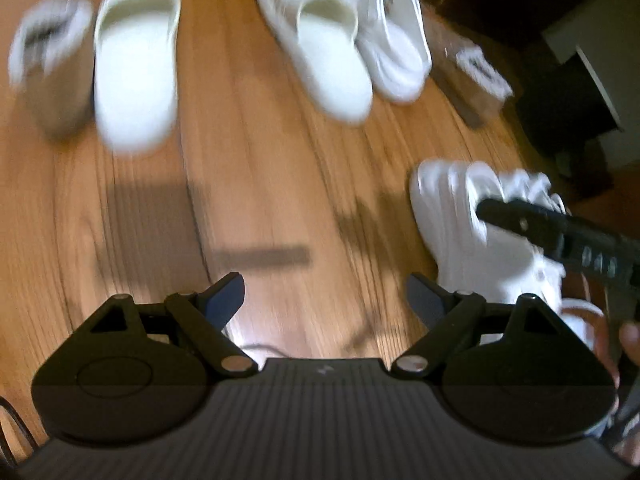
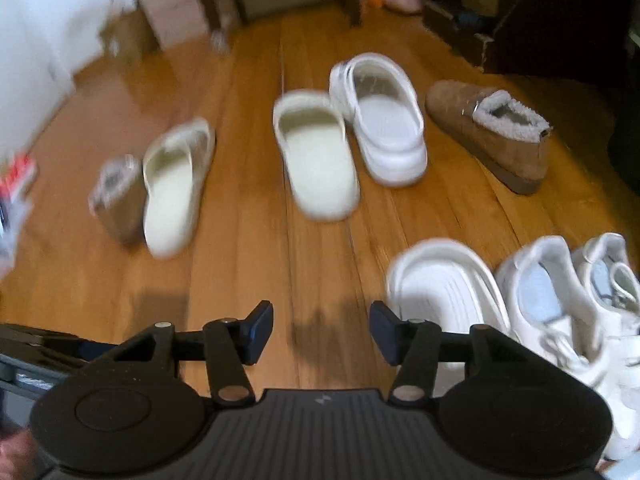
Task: Organize scattered shoes
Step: 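Open the right tool and bring both tools back to the clogs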
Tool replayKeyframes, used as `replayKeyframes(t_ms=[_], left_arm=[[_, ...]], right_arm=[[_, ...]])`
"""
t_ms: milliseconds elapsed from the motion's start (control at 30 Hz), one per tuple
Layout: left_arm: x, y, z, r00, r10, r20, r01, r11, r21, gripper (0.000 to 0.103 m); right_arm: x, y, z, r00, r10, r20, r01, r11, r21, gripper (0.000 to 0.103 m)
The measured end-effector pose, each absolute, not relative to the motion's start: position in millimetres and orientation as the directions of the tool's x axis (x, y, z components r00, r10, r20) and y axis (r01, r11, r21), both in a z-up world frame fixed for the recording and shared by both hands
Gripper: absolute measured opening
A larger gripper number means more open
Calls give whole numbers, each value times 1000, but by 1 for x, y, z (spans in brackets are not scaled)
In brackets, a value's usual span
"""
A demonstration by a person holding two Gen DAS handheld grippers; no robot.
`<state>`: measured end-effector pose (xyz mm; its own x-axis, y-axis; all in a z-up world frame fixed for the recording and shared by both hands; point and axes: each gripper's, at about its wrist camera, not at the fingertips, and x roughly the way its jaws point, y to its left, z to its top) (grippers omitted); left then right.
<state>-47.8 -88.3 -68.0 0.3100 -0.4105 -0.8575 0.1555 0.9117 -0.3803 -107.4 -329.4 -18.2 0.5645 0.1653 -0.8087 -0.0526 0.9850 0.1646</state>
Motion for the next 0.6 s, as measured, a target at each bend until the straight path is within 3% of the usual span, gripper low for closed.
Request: replayKeyframes(t_ms=[67,100,133,200,267,367,500,533,567,600], left_arm=[[-26,-98,-61,351,-409,-842,178,912,-369,83],[-8,-106,-58,361,-431,-827,211,902,-377,83],[2,-111,-56,365,-437,-822,227,898,-377,82],[23,-128,-54,391,-369,-843,248,924,-290,82],[43,-146,-51,441,-325,-837,282,935,-214,82],[64,-162,-49,468,-328,-820,284,935,-212,82],[99,-192,-53,485,-302,-821,312,936,-160,81],[107,-201,-55,491,-283,-824,317,939,-134,76],[114,-209,-56,516,-244,-821,316,945,-82,63],[122,-217,-59,540,-201,-817,314,949,-25,58]], right_arm=[[-89,-333,-12,594,137,-793,-73,990,117,51],[-82,-335,-12,598,133,-791,-80,991,106,47],[-69,-339,-11,596,133,-792,-94,991,96,35],[-48,-348,-10,582,149,-799,-103,989,110,29],[-33,-356,-10,581,161,-797,-93,987,132,29],[-9,-368,-18,568,189,-801,-89,982,168,29],[19,-382,-29,536,190,-823,-65,981,184,41],[25,-386,-32,517,197,-833,-72,980,187,41],[26,-388,-32,508,200,-838,-77,979,187,41],[29,-391,-32,503,200,-841,-85,979,183,41]])
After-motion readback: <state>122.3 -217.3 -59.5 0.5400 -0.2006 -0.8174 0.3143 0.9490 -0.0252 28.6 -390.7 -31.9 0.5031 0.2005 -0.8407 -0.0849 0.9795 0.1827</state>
